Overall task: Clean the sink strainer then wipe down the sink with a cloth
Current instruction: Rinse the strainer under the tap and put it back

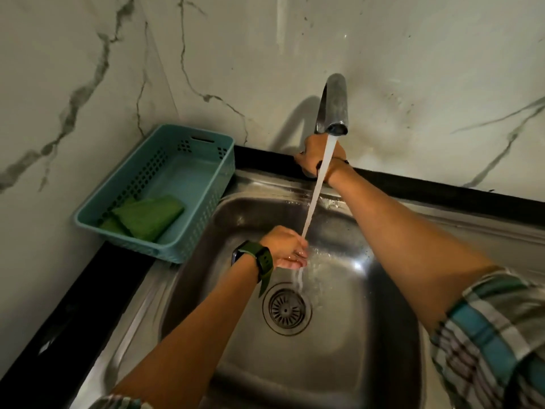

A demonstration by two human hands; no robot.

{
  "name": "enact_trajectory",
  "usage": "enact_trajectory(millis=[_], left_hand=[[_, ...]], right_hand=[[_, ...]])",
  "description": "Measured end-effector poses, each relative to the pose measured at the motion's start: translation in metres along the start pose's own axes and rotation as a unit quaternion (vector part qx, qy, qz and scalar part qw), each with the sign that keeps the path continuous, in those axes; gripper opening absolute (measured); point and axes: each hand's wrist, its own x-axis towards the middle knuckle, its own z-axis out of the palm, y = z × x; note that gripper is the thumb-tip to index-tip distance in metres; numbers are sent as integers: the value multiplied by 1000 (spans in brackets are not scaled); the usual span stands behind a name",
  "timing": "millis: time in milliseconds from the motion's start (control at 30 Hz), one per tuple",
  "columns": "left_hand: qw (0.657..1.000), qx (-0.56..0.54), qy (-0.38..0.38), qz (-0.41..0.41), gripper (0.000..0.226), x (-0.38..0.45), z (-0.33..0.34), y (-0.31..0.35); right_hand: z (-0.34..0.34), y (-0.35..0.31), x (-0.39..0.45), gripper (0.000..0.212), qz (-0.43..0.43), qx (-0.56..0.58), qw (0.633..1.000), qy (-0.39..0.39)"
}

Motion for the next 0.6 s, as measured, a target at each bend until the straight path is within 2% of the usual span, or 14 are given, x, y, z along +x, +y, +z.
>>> enact_trajectory(millis=[67,233,300,367,400,433,500,567,600], left_hand=[[1000,-3,0,3,18,-3,-2,-3],[999,23,24,6,18,-16,-3,-4],[988,137,55,43,18,-25,-5,-5],[952,265,113,101,23,-38,-12,-9],[940,288,138,121,27,-47,-17,-12],[932,299,155,135,30,-56,-22,-17],[915,320,192,156,35,-74,-31,-23],[898,335,225,174,36,-94,-41,-28],[889,338,245,188,36,-104,-45,-29]], right_hand=[[0,7,2,15,34,48,998,22],[5,17,-2,25,100,167,980,30],[5,16,-10,24,110,236,965,28],[7,19,-22,19,119,273,954,31],[10,20,-32,13,120,269,955,31],[15,21,-42,6,117,269,956,20],[28,18,-65,25,88,248,964,-50],[34,-1,-91,27,40,219,965,-141],[35,-15,-99,24,13,222,962,-161]])
